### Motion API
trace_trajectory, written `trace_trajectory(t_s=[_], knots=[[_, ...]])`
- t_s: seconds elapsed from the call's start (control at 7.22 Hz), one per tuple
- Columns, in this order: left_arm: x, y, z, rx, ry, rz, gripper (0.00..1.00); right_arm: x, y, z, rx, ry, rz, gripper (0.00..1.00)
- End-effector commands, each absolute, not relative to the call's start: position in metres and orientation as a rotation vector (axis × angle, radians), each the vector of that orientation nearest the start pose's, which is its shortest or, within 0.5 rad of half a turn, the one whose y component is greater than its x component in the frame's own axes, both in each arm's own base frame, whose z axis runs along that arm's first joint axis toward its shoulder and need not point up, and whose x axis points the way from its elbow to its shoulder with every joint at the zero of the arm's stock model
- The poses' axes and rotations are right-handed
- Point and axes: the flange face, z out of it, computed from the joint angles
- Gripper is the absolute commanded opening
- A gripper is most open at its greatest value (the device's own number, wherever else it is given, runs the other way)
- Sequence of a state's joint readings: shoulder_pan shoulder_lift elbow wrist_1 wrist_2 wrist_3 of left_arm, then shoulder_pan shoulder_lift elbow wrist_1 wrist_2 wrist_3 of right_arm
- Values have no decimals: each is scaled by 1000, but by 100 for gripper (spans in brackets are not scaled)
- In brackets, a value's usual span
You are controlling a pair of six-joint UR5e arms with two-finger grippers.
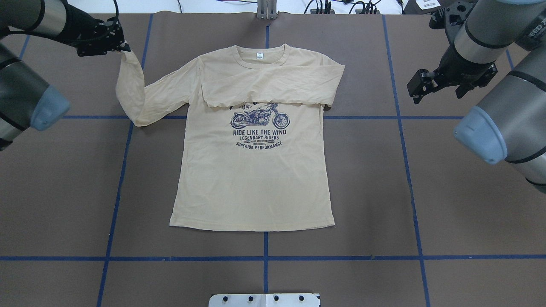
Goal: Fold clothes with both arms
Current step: 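Grasp the other sleeve cuff with the left gripper and lift it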
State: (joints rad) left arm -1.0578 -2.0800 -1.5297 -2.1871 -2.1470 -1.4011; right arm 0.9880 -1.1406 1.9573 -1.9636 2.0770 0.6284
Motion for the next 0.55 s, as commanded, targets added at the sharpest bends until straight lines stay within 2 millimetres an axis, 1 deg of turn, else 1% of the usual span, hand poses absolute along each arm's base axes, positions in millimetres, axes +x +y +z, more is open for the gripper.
trace_trajectory(t_s=[0.0, 0.14, 0.28, 0.42], knots=[[287, -651, 212, 129, 1284, -476, 0, -243, -525, 305, 56, -643, -67, 100], [319, -638, 162, 85, 1346, -454, 0, -243, -525, 305, 57, -644, -68, 100], [349, -620, 122, 41, 1395, -435, 0, -240, -528, 306, 56, -641, -61, 100], [394, -590, 93, -22, 1427, -389, 0, -238, -528, 308, 52, -640, -57, 100]])
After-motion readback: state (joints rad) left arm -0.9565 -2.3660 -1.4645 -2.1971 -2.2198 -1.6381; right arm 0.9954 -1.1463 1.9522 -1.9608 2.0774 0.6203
